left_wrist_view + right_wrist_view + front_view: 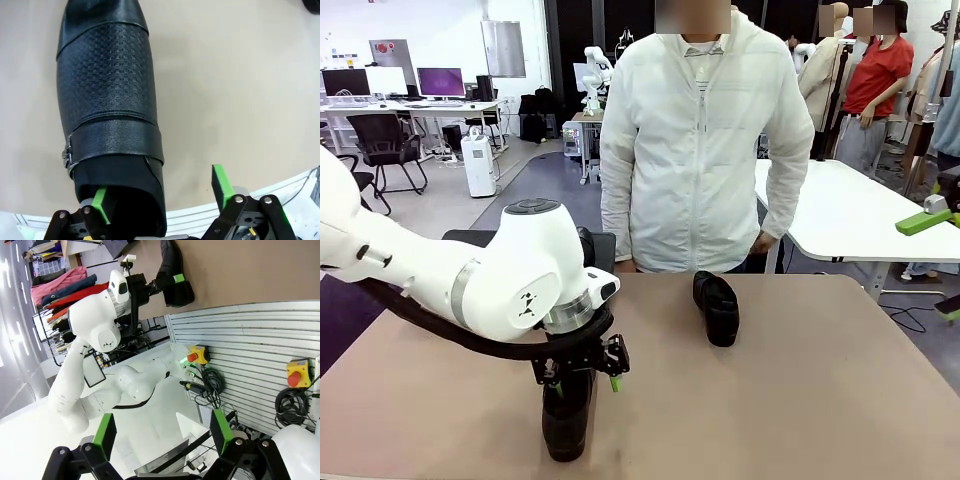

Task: Organize the shoes by placing them on the stand.
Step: Place the Shoe from the middle of the table onto the Shoes Stand.

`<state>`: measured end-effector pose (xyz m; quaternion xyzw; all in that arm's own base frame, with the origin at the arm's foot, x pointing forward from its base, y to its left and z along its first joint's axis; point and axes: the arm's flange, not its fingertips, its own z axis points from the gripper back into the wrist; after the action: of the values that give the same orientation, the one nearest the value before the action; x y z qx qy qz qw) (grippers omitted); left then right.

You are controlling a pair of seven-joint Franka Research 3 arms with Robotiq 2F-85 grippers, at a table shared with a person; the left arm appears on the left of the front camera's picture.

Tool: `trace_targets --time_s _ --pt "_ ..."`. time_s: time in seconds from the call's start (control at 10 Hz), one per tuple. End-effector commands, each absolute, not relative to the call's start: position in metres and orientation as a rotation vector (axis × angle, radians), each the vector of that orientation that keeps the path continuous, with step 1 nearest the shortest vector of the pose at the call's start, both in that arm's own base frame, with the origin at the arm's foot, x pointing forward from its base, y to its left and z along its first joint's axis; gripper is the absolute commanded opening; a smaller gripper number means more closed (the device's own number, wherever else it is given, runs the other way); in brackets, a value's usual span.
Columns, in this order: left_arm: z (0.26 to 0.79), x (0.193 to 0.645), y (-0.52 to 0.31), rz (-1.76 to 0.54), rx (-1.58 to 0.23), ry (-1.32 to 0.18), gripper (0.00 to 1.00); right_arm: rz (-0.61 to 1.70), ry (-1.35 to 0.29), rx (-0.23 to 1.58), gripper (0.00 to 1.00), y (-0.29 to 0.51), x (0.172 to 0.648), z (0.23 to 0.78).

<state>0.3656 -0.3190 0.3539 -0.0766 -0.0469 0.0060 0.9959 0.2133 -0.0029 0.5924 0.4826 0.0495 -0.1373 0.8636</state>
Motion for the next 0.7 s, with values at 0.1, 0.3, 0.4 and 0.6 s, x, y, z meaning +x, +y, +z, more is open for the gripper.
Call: trace_targets --time_s 0.1,0.3,0.4,0.6 --pt "0.3594 0.3662 -0.3286 0.019 -0.097 -0.117 0.0 -0.276 0.102 1.012 1.0 -0.0031 0.2127 0.5919" --pt "0.3609 0.3653 -0.3297 0.013 -0.085 -0.124 0.0 -0.276 0.102 1.012 1.0 -0.0031 0.2127 0.5919" --pt "0.3614 0.3642 -0.3301 0.01 -0.084 -0.124 0.0 -0.276 0.102 1.012 1.0 -0.0031 0.2127 0.5919" --pt "0.3644 0.3605 -0.3293 0.002 -0.065 -0.12 0.0 -0.276 0.102 1.012 1.0 -0.0031 0.2127 0.5919"
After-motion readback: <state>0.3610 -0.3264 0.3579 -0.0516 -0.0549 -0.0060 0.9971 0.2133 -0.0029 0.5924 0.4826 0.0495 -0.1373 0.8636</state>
